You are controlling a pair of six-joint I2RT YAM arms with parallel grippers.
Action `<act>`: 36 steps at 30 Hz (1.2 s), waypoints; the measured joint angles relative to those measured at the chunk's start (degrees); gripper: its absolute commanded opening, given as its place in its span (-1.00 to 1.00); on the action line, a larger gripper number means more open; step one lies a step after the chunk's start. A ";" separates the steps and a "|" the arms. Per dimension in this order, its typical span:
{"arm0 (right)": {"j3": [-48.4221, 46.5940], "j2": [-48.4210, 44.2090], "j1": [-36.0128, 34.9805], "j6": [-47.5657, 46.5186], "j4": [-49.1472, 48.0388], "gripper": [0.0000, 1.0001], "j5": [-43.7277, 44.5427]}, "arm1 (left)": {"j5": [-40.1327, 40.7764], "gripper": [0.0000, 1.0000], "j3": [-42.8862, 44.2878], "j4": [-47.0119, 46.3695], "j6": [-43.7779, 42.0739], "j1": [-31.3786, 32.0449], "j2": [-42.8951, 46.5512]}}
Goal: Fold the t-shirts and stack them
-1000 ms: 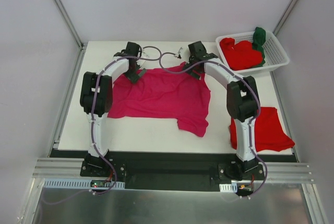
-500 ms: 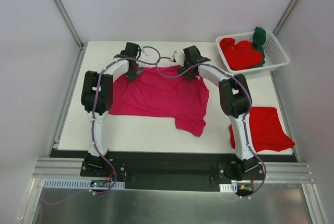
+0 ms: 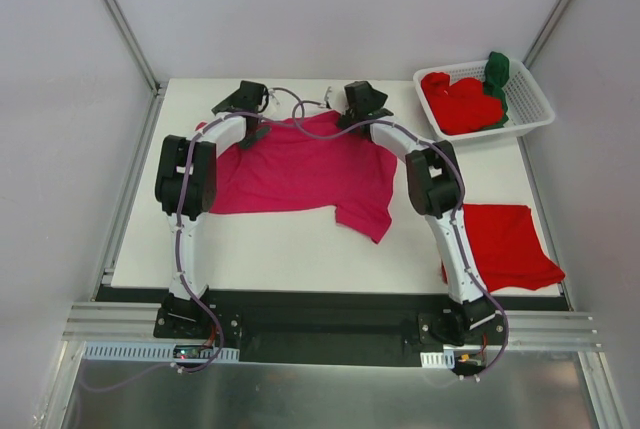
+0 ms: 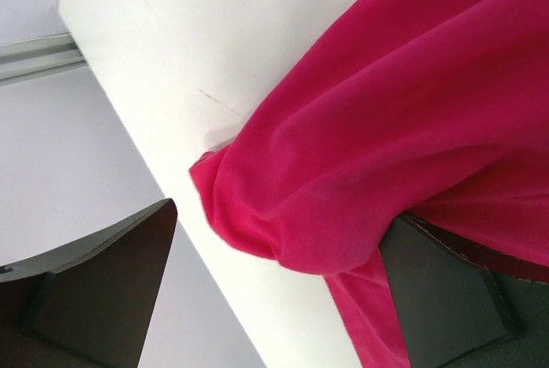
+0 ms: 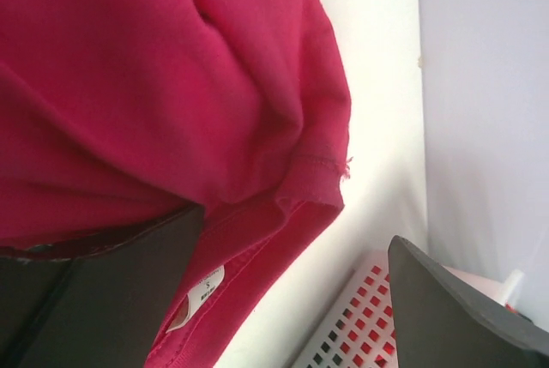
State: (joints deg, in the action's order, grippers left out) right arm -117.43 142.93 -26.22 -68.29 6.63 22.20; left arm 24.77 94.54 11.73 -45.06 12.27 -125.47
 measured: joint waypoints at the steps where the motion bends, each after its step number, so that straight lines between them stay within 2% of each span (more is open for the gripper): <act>1: 0.00 0.20 0.11 -0.79 -0.55 0.87 0.37 | 0.44 0.99 0.00 -0.57 -0.63 0.00 0.00; 10: 2.80 -0.15 1.03 -4.66 -5.07 0.88 3.19 | 6.38 0.98 -4.02 -13.99 -8.79 -0.09 -0.20; 14: 4.98 -2.69 1.09 -2.60 -2.80 0.86 4.07 | 7.82 0.98 -4.48 -17.35 -9.81 -0.39 0.09; 17: 5.73 -7.41 1.25 1.57 4.15 0.86 3.21 | 8.02 0.99 -4.52 -14.32 -7.17 -0.33 3.15; 20: 5.66 -14.91 1.27 6.36 12.31 0.86 0.07 | 8.28 0.99 -5.44 -11.10 -4.81 0.33 10.08; 24: 5.11 -26.67 1.25 11.41 23.78 0.92 -7.61 | 7.74 0.99 -5.86 -3.74 0.48 2.45 21.88; 27: 4.92 -32.87 1.16 13.27 31.56 0.95 -13.88 | 4.22 0.99 -6.64 2.73 6.03 4.04 29.29; 31: 7.63 -36.11 1.11 13.51 42.01 1.00 -21.86 | -2.36 0.99 -15.32 9.09 10.27 4.59 35.39; 32: 9.49 -36.13 1.11 13.20 43.87 0.93 -23.39 | -4.15 0.99 -18.47 11.34 10.54 4.55 36.02; 36: 19.41 -36.17 1.01 11.37 50.36 0.94 -27.98 | -9.29 0.99 -31.52 17.51 9.90 4.07 36.26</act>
State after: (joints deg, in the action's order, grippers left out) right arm -98.02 106.76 -25.21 -56.93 56.99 -5.78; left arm 15.49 63.02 29.23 -35.16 16.34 -89.21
